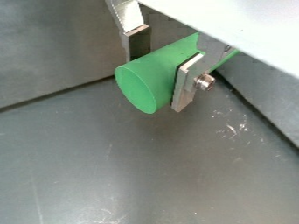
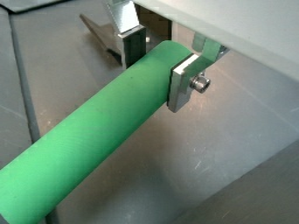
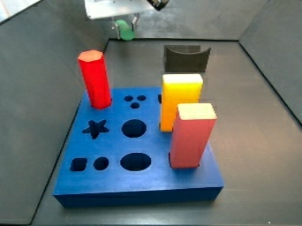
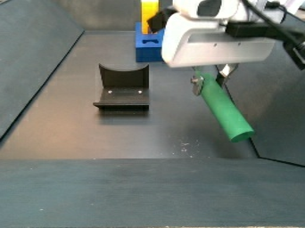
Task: Pick up the oval object. Move up. Place the oval object on the fixture. Regrasp the oval object. Move to above the board. Insert the oval object.
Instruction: Place the oval object on the fixture.
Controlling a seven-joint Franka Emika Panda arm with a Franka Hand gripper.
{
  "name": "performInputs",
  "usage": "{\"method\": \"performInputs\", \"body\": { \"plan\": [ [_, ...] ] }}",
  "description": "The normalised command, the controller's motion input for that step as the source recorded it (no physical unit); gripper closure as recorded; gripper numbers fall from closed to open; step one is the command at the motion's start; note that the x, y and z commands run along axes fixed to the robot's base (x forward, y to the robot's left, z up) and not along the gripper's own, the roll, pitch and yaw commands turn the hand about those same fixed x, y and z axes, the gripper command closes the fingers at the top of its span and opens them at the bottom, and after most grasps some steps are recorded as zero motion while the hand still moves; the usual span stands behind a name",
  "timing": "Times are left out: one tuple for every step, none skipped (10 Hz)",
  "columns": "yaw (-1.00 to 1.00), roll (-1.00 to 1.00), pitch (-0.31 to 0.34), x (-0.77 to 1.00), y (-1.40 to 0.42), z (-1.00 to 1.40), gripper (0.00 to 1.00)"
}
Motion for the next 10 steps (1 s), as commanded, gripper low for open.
{"method": "performInputs", "body": {
  "plan": [
    [-0.01,0.02,0.042,-0.02,0.00,1.00,1.00],
    [-0.02,0.05,0.056,-0.02,0.00,1.00,1.00],
    [-0.02,0.06,0.060,-0.02,0.01,1.00,1.00],
    [-0.02,0.09,0.071,-0.03,0.01,1.00,1.00],
    [-0.02,0.10,0.074,-0.03,0.01,1.00,1.00],
    [0.00,0.12,0.079,-0.03,0.01,1.00,1.00],
    [0.01,0.13,0.083,-0.04,0.00,1.00,1.00],
    [0.02,0.13,0.086,-0.03,0.00,0.88,1.00],
    [0.02,0.13,0.086,-0.03,0.00,0.81,1.00],
    [0.03,0.13,0.090,-0.02,0.00,0.65,1.00]
  ]
}}
